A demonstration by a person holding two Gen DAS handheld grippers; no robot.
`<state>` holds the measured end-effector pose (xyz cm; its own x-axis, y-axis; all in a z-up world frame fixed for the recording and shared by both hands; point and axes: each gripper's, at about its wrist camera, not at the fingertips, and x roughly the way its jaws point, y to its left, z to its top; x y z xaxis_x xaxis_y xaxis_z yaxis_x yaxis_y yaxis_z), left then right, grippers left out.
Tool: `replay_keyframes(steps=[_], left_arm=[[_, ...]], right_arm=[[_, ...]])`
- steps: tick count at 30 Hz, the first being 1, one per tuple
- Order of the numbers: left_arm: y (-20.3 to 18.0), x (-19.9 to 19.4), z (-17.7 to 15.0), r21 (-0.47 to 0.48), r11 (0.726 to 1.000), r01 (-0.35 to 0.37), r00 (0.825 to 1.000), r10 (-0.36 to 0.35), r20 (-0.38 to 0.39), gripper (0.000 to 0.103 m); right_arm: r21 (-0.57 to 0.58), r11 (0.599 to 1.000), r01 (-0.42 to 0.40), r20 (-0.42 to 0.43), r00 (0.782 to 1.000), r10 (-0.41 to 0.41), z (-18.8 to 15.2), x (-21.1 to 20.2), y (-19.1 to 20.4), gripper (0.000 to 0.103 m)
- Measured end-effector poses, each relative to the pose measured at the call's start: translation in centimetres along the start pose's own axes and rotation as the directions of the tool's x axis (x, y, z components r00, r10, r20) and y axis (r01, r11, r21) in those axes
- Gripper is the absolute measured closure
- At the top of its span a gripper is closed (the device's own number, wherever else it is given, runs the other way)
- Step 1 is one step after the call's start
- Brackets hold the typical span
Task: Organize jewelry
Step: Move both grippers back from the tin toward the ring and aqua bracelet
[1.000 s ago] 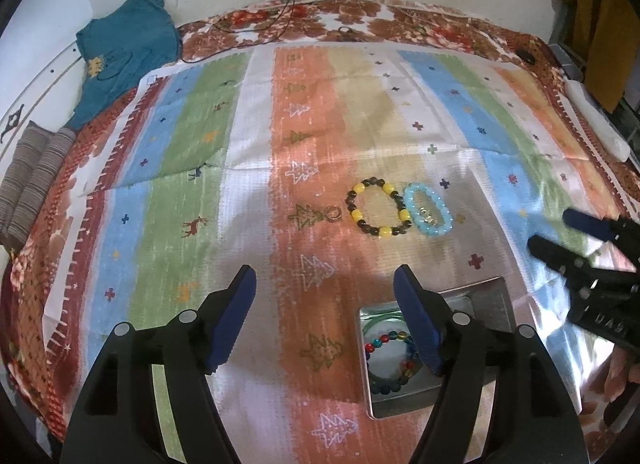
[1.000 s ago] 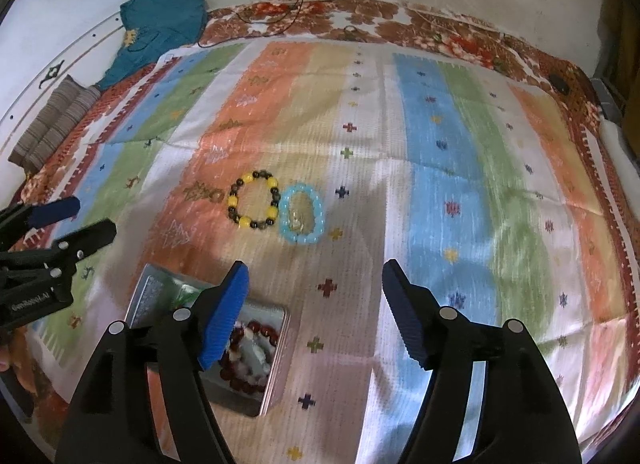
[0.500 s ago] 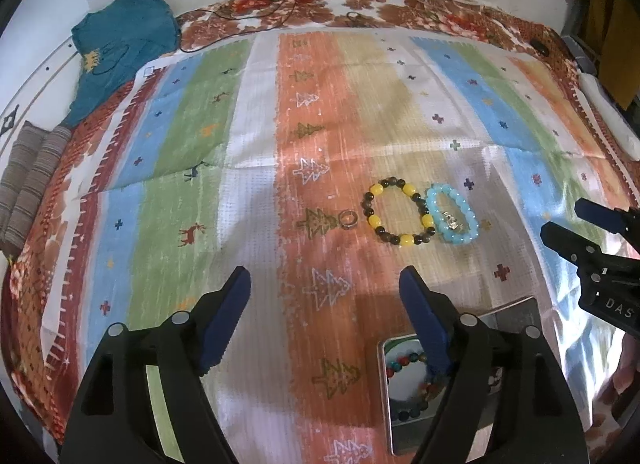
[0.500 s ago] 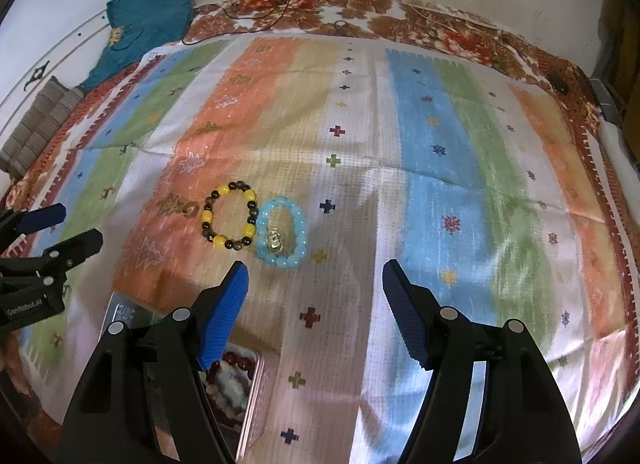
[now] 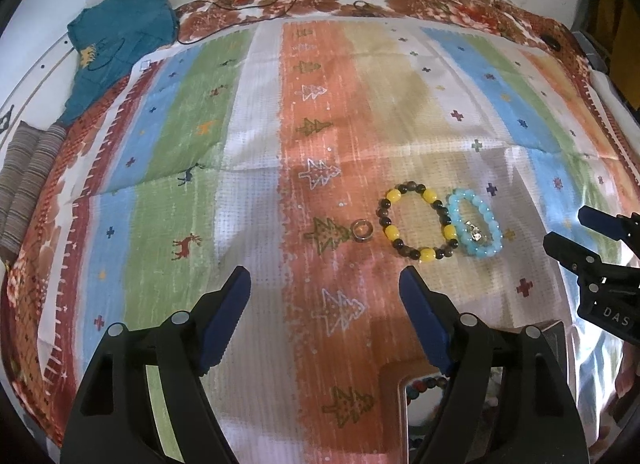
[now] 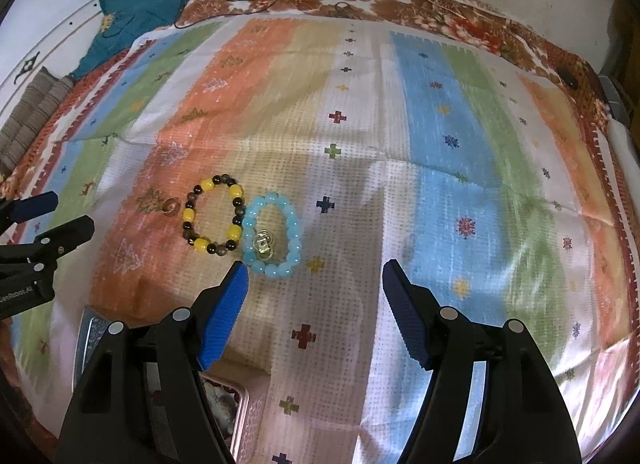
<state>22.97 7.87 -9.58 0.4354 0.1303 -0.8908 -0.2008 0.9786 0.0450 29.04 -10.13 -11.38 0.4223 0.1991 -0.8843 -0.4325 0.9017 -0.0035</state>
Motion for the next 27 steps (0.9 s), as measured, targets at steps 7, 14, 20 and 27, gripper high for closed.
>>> replay_keyframes(steps=[7, 14, 20, 27], left_arm=[[-0.3, 1.4, 0.7, 0.007, 1.000, 0.004, 1.000, -0.004, -0.021, 0.026], [-0.8, 2.9, 1.4, 0.022, 1.000, 0.009, 0.999, -0.008, -0.042, 0.026], [-0.8, 4.4, 1.9, 0.019, 1.000, 0.017, 0.998, -0.016, -0.064, 0.026], [0.0, 6.4, 2.3, -0.001, 1.000, 0.030, 0.995, -0.030, -0.094, 0.026]], right_arm=[[-0.011, 1.000, 0.006, -0.016, 1.000, -0.006, 0.4, 1.1, 0.1, 0.034], [-0.005, 1.000, 0.005, -0.036, 0.999, -0.005, 0.8, 2.3, -0.1, 0.034], [-0.012, 1.000, -0.005, -0.049, 0.999, 0.005, 1.1, 3.5, 0.0, 0.034], [-0.020, 1.000, -0.004, -0.078, 0.997, 0.002, 1.3, 5.2, 0.0, 0.034]])
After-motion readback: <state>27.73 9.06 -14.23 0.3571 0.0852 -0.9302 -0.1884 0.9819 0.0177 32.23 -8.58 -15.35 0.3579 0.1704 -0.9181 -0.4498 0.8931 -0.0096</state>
